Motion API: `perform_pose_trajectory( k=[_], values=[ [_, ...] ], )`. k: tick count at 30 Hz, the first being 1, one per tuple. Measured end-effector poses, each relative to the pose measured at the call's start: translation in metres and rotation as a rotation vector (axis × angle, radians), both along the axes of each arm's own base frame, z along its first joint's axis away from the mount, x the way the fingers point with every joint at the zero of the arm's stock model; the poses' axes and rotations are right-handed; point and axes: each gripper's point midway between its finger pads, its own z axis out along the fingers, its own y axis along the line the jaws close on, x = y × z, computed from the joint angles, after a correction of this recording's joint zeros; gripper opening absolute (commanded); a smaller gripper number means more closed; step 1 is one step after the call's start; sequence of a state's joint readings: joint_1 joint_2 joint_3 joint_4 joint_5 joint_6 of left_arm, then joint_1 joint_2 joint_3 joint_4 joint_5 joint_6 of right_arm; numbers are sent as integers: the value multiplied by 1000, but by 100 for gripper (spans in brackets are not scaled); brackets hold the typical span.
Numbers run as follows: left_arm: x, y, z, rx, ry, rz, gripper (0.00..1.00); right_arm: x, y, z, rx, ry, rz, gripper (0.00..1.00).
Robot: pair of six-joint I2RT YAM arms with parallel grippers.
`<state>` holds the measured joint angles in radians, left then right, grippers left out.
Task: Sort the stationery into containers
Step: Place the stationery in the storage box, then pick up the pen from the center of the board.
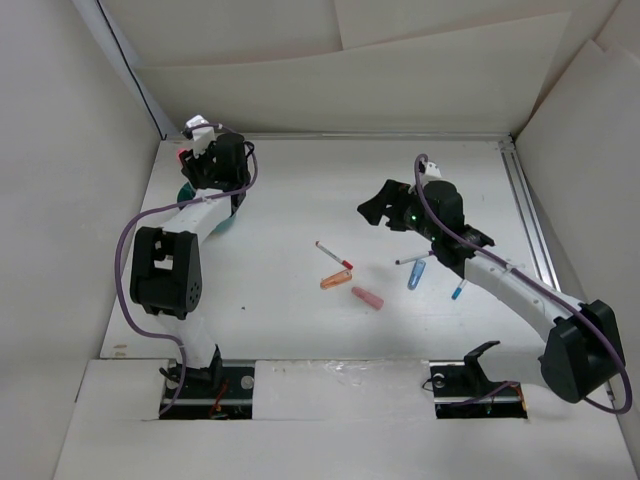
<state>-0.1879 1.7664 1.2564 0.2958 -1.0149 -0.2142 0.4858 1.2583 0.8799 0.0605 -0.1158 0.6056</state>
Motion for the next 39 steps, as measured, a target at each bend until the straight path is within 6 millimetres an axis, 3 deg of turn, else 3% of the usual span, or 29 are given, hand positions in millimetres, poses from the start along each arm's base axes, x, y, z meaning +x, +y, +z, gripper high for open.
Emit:
perform_pose_trajectory(
  k=[8,17,24,26,27,28,29,30,32,34,36,39],
  values=[
    [-1,1,-1,4,4,4,49,0,0,0,0,0,0,90],
    [-1,1,0,2,-8,7,53,0,0,0,0,0,0,90],
    [-9,0,18,-24,-46,-9,57,-1,1,0,0,0,3,88],
    [-12,-1,30,-44,-76,-20,52,-1,2,0,-1,-1,6,81],
    [-16,-2,42,-59,-106,-26,45,-2,2,0,-2,-1,8,76],
    [-19,-3,49,-73,-125,-34,37,-2,2,0,-3,-2,8,60],
    [-22,-4,59,-89,-148,-43,23,-1,2,0,-6,-4,9,51],
    [-25,-6,69,-111,-173,-58,17,-1,2,0,-6,-4,9,43],
    [-34,-12,89,-149,-217,-87,7,-1,2,0,-7,-5,5,23],
    [-45,-26,108,-176,-261,-122,2,-1,1,0,-8,-5,2,14],
    [-56,-59,125,-193,-291,-194,2,0,0,0,-10,-6,-2,5],
    [-72,-136,138,-230,-278,-370,0,1,-2,-1,-15,-5,-16,1]
  ],
)
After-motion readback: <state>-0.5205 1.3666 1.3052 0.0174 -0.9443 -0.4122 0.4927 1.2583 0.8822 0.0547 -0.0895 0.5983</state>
